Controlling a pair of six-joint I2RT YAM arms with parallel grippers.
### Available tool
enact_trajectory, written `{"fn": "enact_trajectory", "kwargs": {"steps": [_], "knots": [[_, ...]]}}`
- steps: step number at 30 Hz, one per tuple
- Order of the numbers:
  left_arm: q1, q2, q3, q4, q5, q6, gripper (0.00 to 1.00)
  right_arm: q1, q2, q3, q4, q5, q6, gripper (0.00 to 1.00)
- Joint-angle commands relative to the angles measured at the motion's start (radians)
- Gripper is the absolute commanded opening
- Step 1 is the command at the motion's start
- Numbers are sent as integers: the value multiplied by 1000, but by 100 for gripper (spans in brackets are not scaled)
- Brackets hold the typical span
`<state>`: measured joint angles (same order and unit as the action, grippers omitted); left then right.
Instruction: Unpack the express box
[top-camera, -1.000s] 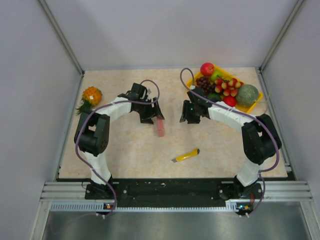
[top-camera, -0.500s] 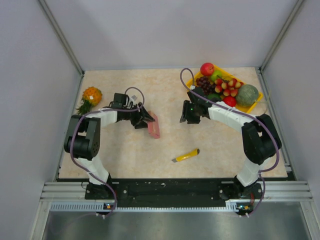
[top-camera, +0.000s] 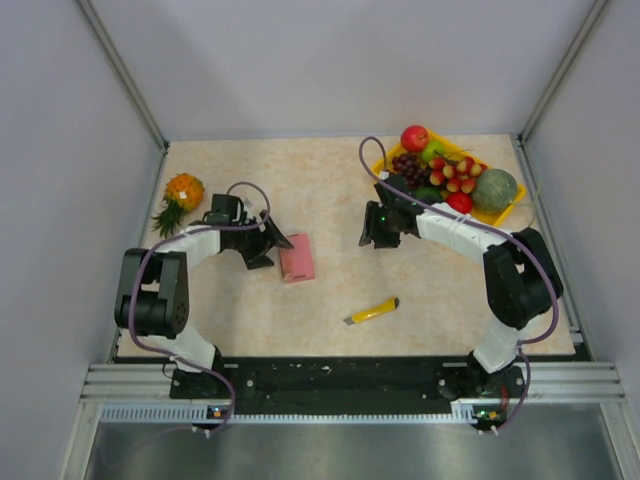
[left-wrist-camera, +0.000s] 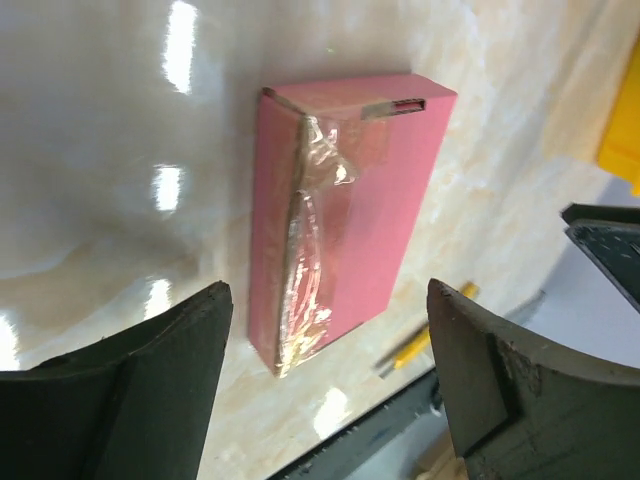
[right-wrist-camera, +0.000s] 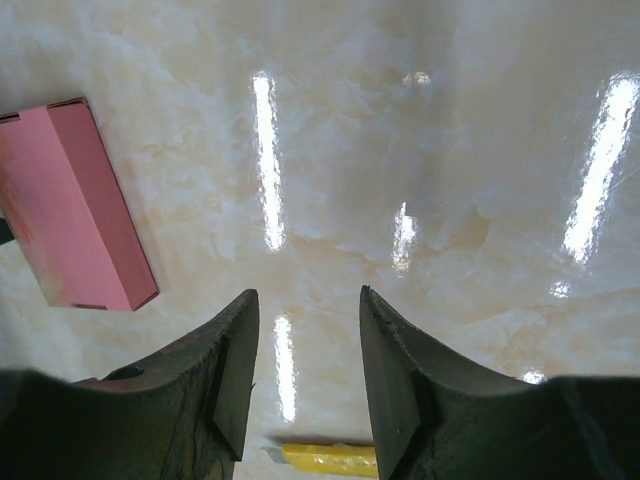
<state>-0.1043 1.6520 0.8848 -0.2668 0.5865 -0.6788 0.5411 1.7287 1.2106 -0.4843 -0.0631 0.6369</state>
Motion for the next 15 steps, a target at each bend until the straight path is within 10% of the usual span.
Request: {"fn": "enact_trajectory", "kwargs": {"steps": [1,7,12,15], "knots": [[3,-95,43,-119,-232,64,83,28,-20,32,7,-20,-81,44],[5,-126,69,-42,-312,58,81,152,34,102,46,-130,-282,40],[5,18,147,67,-251,16,67,226,146,156,87,-254,-339,3],[5,107,212,101,-225,-8,54,256,196,187,118,-335,-345,0]]}}
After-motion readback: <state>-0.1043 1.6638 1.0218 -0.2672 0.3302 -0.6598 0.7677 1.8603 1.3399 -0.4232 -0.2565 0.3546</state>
